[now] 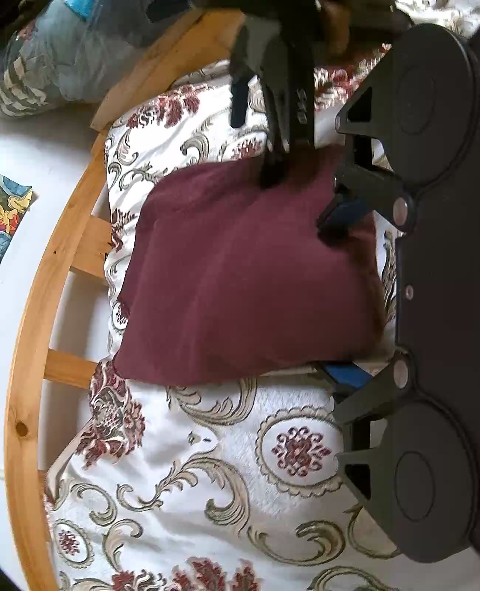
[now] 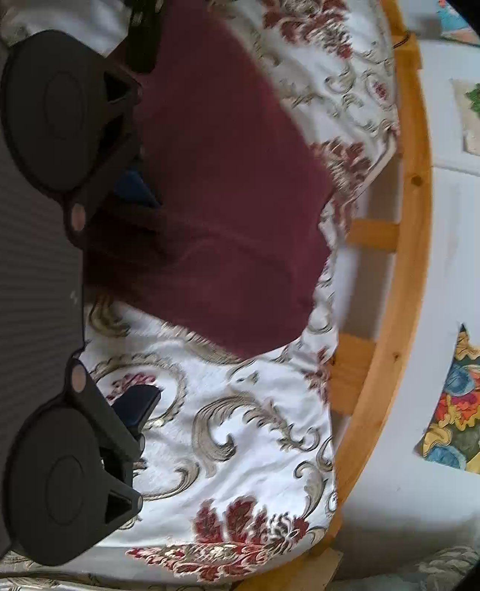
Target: Fold small clothes
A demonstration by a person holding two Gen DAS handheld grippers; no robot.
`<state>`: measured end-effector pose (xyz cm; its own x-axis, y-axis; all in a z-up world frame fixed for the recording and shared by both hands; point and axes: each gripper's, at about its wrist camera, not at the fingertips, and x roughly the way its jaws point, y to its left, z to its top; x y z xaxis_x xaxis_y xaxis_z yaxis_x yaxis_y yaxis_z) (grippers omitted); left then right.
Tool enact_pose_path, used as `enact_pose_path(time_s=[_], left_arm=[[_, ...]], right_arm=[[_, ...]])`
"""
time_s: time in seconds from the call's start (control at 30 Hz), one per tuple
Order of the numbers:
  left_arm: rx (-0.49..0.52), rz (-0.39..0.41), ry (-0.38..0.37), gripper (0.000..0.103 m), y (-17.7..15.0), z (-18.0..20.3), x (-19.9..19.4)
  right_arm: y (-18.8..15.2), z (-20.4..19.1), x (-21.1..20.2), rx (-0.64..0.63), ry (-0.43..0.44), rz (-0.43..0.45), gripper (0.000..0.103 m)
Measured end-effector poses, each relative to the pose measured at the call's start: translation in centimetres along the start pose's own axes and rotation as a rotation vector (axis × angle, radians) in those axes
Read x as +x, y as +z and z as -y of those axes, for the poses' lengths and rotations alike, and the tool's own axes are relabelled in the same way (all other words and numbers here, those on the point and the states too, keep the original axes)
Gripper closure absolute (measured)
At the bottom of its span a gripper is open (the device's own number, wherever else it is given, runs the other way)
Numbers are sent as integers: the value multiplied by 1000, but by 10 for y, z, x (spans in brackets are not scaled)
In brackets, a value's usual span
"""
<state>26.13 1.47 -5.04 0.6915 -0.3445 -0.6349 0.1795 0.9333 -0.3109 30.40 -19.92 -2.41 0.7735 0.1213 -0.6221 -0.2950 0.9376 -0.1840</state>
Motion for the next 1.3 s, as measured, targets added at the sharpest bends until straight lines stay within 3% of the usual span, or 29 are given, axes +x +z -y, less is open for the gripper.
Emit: enact_pose_path(time_s=[0.23, 0.43, 0.63, 0.97, 1.3], left_arm=[[-93, 49, -14, 18, 8, -7, -18], [-137, -21, 48, 17, 3, -16, -8], [-137, -32, 82, 17, 2, -10, -18], [-77, 80, 162, 5, 12, 14, -75], [5, 219, 227, 1, 20, 36, -147]], right_arm=[[-19, 12, 2, 85, -5, 1, 0], [-18, 13, -2, 119, -9, 5, 0], [-22, 11, -14, 164, -30, 35, 0], [-28, 12, -54, 282, -13, 98, 0], [-16, 0, -134, 304, 5, 293, 0]])
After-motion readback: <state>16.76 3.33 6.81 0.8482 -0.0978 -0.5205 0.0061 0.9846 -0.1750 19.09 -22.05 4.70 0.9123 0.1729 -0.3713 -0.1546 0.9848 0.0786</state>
